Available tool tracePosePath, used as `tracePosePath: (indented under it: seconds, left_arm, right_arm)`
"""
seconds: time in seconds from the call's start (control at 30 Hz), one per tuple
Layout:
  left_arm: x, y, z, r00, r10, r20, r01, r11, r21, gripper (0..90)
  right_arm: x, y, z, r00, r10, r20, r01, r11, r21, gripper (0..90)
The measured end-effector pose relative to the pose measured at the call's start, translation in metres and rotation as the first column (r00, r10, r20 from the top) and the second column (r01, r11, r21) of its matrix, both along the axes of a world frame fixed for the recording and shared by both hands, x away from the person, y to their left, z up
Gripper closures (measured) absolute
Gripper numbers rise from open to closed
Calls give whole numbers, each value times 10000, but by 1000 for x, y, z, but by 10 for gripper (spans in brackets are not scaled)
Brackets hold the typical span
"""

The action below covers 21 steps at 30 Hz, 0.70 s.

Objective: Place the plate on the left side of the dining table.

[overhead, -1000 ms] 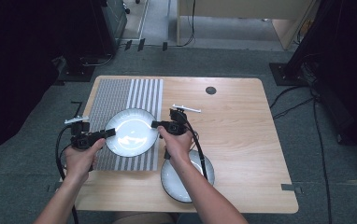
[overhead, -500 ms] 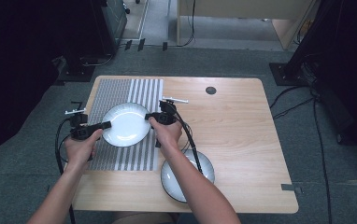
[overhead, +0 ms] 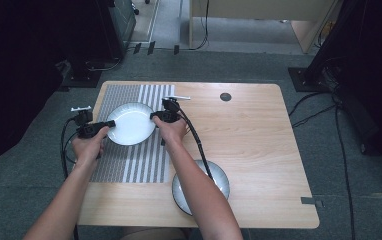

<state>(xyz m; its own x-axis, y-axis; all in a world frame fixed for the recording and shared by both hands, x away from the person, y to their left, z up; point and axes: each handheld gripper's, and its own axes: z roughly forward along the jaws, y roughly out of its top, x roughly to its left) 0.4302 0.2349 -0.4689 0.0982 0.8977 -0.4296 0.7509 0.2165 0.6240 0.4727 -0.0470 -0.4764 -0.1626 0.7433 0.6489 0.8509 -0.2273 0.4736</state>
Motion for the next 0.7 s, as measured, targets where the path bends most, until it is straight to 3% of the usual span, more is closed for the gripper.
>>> tracePosePath:
  seconds: [0.1, 0.27, 0.47, 0.7]
  left_arm:
    - [10, 1, -7, 9997, 104, -216, -101, 9998, 153, 751]
    - [19, -1, -15, 9980, 127, -618, -114, 9997, 222, 750]
    - [25, 0, -25, 9952, 192, -958, -194, 9998, -13, 748]
    - [28, 1, -27, 9948, 78, -1011, -42, 9993, 358, 747]
  right_arm:
    - [10, 4, -8, 9996, -5, 281, 8, 10000, -96, 838]
    - [18, 8, -17, 9996, -41, 287, 56, 9987, -505, 830]
    - [23, 9, -22, 9996, -17, 298, 42, 9966, -823, 831]
    - [25, 13, -30, 9998, -175, 87, 182, 9963, -842, 823]
